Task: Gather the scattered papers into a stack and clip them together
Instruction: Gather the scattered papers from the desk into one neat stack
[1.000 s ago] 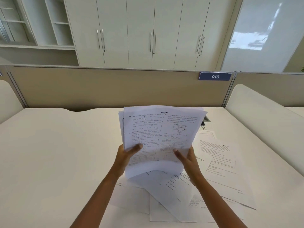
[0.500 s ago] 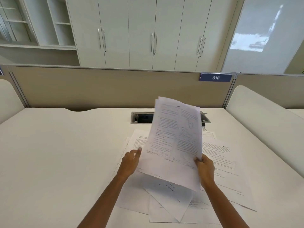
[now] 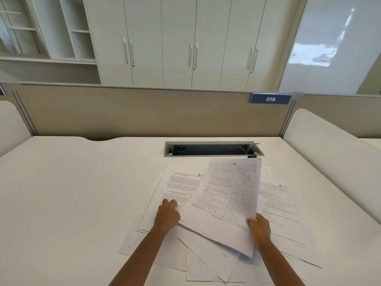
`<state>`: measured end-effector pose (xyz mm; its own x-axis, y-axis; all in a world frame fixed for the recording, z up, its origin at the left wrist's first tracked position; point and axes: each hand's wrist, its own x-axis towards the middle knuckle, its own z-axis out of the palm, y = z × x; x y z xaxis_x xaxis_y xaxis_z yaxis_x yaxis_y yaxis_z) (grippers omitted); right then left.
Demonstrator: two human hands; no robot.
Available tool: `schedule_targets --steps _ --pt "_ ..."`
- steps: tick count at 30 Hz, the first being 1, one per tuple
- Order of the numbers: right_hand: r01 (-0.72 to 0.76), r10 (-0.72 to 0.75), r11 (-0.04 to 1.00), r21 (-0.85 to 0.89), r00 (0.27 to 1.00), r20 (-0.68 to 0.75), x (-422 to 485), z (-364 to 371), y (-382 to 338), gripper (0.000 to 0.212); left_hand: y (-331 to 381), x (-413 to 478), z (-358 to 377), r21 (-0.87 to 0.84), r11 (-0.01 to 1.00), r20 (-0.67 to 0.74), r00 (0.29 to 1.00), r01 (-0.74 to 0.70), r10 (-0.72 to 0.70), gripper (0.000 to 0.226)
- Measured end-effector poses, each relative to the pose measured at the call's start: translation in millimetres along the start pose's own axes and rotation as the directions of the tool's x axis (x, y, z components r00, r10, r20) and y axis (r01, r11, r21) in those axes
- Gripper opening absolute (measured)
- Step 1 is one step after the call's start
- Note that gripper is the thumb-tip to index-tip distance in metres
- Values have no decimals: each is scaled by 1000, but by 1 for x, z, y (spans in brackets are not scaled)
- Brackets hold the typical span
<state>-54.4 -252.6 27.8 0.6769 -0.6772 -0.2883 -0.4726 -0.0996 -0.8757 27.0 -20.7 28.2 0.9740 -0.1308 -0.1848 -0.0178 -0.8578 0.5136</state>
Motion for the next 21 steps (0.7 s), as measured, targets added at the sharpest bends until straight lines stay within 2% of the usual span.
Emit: schedule_targets --steps 5,9,12,17,21 --pt "-38 37 999 29 999 27 2 0 0 33 5 3 -2 -76 996 47 998 44 -41 33" --pt "-61 59 997 44 997 42 5 1 1 32 11 5 -4 -92 994 133 990 57 -45 19" --pt "-69 66 996 53 997 47 7 2 3 31 14 8 -6 -81 992 149 985 98 -85 38" --pt "-65 63 997 51 997 51 8 2 4 30 14 10 -6 -156 983 121 990 96 -77 33" --pt "-55 51 997 57 996 69 8 2 4 28 14 8 0 -297 950 44 995 94 -85 33"
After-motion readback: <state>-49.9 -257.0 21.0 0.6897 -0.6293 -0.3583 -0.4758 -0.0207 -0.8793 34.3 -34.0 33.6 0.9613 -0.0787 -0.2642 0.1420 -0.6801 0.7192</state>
